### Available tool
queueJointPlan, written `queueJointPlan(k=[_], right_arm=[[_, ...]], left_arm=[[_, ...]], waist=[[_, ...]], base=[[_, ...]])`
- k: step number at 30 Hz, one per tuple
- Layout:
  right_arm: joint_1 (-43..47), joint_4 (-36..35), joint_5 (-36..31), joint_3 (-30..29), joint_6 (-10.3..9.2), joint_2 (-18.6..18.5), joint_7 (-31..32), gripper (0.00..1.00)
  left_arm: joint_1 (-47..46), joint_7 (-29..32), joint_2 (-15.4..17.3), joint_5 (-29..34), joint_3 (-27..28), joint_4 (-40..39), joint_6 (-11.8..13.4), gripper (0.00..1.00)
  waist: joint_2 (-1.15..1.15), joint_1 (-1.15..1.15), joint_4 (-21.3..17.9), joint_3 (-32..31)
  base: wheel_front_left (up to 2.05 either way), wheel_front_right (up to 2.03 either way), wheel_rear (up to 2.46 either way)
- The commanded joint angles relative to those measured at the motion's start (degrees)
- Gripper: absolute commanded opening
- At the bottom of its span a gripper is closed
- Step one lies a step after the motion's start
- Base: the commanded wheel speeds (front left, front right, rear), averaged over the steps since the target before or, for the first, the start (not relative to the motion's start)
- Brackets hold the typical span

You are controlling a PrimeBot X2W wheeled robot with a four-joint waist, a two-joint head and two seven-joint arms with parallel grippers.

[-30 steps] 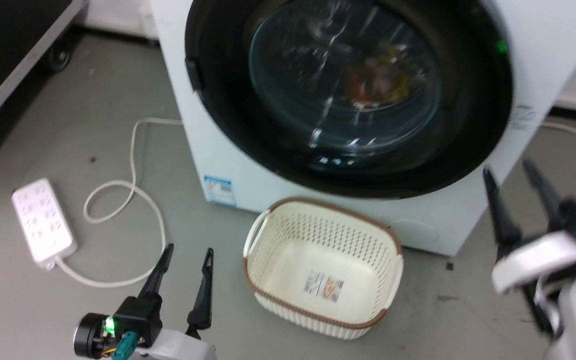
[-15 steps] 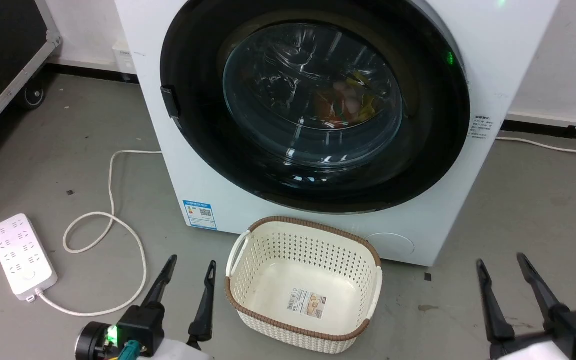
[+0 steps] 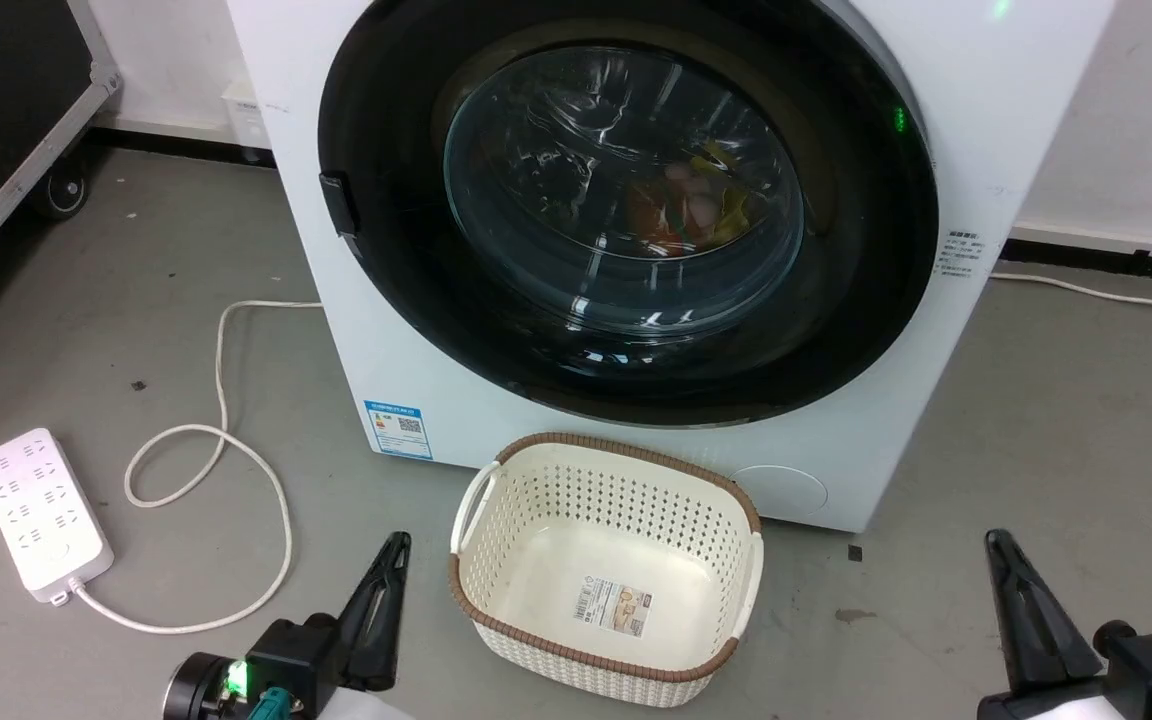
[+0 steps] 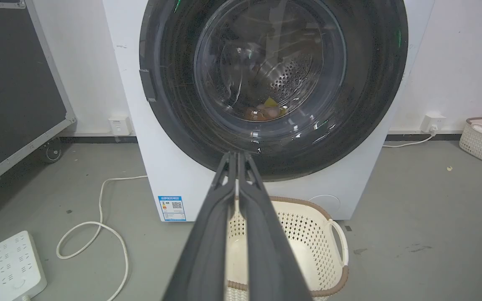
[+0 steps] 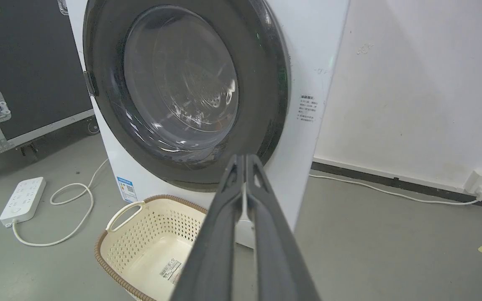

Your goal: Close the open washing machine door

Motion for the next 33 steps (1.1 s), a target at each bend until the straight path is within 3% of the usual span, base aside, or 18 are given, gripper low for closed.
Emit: queueJointPlan(k=[1,33], right_arm=[[-0.1,0.0,0.0,0.1,0.0,0.0,0.3,0.0],[-1.5,-0.6,-0.2,1.6,-0.01,0.1,4.1,0.0]], left_arm=[[0.0,0.3,0.0,0.1,0.1,-0.2,0.1,0.0],[-0.2,4.2,-0.5,1.1,1.8,-2.5,1.8,0.0]], waist=[[0.0,0.0,-0.1,0.0],[0.0,0.0,-1.2,0.4]], base=[[0.0,0.0,0.0],[0.0,0.0,0.0]])
